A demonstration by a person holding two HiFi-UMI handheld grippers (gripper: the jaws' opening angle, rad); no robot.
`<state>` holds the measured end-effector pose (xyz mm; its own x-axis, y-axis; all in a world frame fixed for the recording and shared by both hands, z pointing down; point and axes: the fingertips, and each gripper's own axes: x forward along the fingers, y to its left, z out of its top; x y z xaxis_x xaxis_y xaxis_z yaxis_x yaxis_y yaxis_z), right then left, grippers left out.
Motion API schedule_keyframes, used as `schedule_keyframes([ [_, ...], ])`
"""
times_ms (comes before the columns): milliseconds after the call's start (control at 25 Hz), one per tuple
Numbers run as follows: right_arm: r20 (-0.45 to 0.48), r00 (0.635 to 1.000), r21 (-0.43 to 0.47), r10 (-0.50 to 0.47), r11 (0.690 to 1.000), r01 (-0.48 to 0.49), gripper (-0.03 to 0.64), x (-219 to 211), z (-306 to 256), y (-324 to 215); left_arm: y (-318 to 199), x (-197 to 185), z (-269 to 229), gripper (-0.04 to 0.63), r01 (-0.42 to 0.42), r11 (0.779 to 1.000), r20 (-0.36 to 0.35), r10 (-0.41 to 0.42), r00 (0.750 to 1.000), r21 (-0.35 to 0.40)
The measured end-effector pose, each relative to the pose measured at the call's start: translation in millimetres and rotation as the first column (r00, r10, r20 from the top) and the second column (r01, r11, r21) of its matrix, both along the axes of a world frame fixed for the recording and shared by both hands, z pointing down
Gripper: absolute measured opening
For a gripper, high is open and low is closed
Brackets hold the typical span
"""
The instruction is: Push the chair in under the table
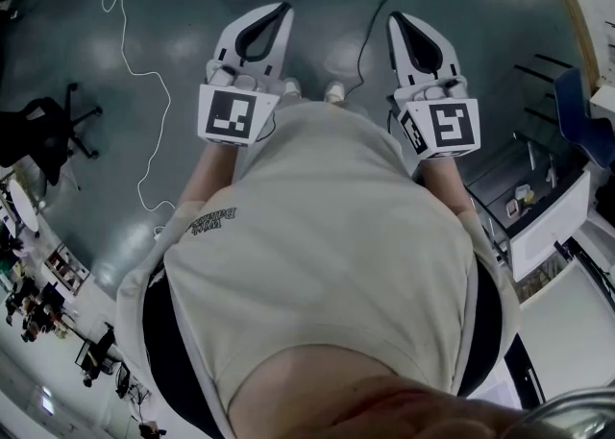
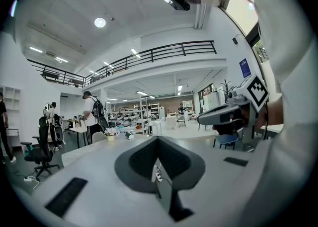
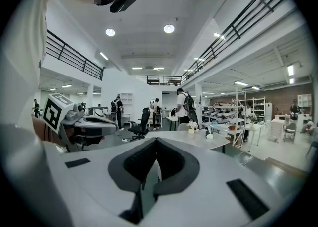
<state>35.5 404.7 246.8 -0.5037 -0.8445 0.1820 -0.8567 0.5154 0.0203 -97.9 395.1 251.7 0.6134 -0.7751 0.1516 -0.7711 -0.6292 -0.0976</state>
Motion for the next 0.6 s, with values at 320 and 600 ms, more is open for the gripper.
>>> schedule_keyframes([
  [320, 0.005, 1.0, 0.009, -0.023, 1.0, 0.022, 0.009, 17.9, 1.1, -0.4, 1.0, 16.2, -0.5, 0.011, 0.029, 1.0, 0.011, -0.029, 1.0, 0.009],
  [600, 0.008, 0.999, 0.025, -0.05, 0.998, 0.049, 0.009, 40.1, 2.7, -3.1, 0.0, 32.4, 0.9, 0.011, 0.071, 0.997, 0.018, -0.071, 0.997, 0.023],
])
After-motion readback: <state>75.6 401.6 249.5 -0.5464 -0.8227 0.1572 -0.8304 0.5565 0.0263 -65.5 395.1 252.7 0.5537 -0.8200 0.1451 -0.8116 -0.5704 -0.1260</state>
